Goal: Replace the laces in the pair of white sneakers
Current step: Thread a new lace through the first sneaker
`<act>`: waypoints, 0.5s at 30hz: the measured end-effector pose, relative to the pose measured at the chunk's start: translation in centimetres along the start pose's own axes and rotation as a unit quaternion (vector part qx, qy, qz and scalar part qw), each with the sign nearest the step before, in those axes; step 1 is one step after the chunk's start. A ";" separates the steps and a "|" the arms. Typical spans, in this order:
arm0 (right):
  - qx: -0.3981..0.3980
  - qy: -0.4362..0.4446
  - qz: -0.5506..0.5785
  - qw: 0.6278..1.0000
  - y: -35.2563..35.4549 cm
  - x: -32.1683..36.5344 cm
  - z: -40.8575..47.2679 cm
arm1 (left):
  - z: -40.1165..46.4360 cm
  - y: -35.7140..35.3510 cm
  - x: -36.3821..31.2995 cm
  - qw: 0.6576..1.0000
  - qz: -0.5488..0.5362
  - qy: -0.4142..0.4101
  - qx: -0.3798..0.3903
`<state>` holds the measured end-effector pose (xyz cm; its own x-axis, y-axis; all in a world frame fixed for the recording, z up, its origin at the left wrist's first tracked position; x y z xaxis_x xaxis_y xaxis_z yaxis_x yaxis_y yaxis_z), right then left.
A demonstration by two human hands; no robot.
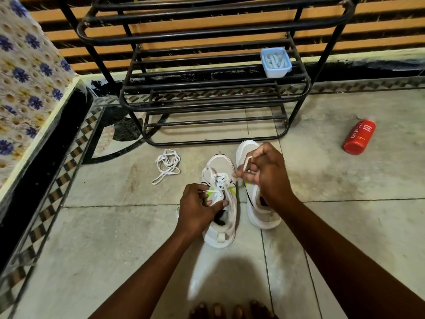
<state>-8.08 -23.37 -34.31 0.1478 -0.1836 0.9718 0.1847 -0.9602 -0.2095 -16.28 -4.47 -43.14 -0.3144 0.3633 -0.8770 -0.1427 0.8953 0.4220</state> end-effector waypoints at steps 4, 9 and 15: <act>0.164 0.252 -0.590 0.749 -0.8 0.2 -0.3 | 0.2 0.2 0.2 1.000 -0.010 0.021 0.003; 0.258 0.304 -0.732 0.553 -2.1 -2.5 -0.9 | 0.2 0.4 0.3 0.998 -0.031 0.046 0.018; -0.001 0.208 -0.280 0.937 -0.3 2.4 -1.3 | 0.1 0.4 0.3 0.998 -0.037 0.051 0.023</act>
<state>-9.03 -23.75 -31.80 -0.3634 0.2833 0.8875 0.1190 -0.9307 0.3459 -16.33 -4.01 -43.28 -0.3995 0.2691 -0.8763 -0.1260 0.9308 0.3433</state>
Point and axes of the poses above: each hand's wrist, its own z-axis towards the middle knuckle, its own y-axis out of the back of the hand, x = y × z, the point moved 5 cm from there along z, towards the middle knuckle, and after that the axes turned 8 degrees about x, right-handed, at the moved point
